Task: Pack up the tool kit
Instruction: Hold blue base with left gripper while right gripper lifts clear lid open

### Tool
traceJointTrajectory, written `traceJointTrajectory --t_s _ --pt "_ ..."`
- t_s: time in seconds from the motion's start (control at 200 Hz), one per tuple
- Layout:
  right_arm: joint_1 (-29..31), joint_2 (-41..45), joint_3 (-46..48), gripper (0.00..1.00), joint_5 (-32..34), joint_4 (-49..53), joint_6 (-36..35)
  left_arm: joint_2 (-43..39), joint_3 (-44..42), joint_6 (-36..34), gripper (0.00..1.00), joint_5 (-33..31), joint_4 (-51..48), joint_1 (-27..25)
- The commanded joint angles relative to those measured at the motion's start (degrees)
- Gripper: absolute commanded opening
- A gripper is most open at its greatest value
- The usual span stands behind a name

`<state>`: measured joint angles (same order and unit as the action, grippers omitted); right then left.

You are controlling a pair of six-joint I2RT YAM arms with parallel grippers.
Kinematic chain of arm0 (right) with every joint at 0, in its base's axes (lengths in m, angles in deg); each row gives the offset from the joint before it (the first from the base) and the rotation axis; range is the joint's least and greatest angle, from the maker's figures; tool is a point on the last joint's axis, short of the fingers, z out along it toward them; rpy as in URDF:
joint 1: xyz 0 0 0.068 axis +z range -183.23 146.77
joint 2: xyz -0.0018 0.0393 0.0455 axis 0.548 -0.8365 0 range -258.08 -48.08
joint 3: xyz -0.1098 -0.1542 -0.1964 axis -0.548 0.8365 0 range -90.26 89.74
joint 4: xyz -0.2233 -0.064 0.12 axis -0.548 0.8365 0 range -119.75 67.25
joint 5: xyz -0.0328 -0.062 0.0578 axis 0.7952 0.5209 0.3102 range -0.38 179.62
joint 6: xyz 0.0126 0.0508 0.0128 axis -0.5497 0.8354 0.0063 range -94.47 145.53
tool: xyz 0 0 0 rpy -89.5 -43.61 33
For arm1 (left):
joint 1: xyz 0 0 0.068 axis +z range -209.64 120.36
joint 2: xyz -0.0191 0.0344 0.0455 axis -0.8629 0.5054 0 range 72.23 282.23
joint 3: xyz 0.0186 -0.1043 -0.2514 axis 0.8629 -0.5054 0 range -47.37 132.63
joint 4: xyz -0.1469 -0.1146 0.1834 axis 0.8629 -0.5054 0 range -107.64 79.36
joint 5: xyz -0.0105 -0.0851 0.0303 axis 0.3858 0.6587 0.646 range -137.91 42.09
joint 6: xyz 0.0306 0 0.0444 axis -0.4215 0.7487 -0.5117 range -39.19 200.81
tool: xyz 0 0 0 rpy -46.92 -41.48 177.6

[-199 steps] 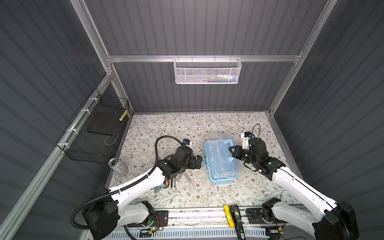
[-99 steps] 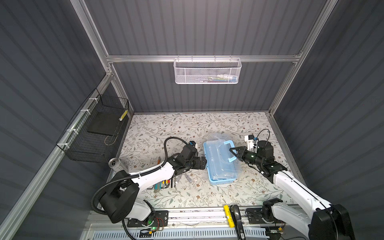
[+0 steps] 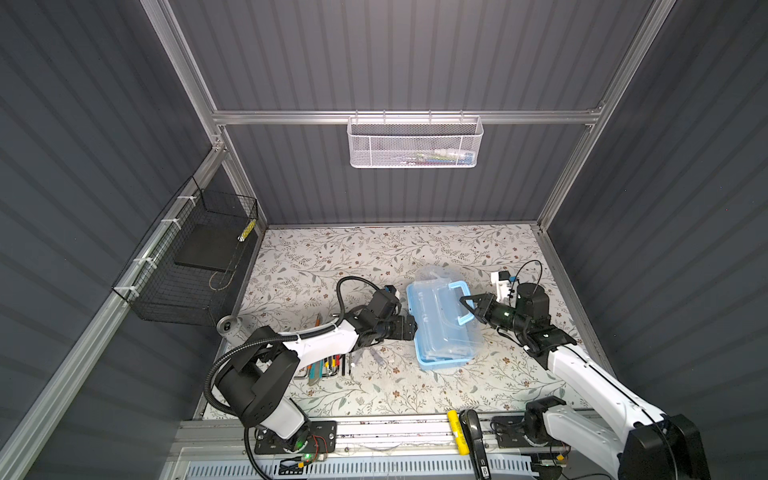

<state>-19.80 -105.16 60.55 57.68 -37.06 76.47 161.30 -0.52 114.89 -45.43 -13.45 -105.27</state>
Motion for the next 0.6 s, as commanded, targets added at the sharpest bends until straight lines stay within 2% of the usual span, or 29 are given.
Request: traceJointTrajectory --t_s 0.0,0.33,0.395,0.505,0.595 --pt "-1.7 1.9 -2.0 0.00 -0.9 2.8 -3.2 1.1 1.0 0.2 0.97 -4.1 -6.4 0.6" --pt "-14.1 0.7 -4.6 0.00 -4.2 15.9 -14.4 1.5 -0.5 0.5 0.95 -5.0 -5.7 1.6" --pt "-15.7 0.3 -4.6 0.03 -5.2 17.4 -15.6 2.0 -0.4 0.8 0.94 -4.6 -5.1 1.6" --pt "-18.0 0.2 -4.3 0.17 -5.3 19.7 -17.6 2.4 -0.5 0.8 0.93 -3.1 -3.6 1.6" --pt "-19.5 0.5 -3.4 0.21 -5.3 19.6 -18.1 2.6 -0.6 0.9 0.94 -2.3 -2.5 1.6"
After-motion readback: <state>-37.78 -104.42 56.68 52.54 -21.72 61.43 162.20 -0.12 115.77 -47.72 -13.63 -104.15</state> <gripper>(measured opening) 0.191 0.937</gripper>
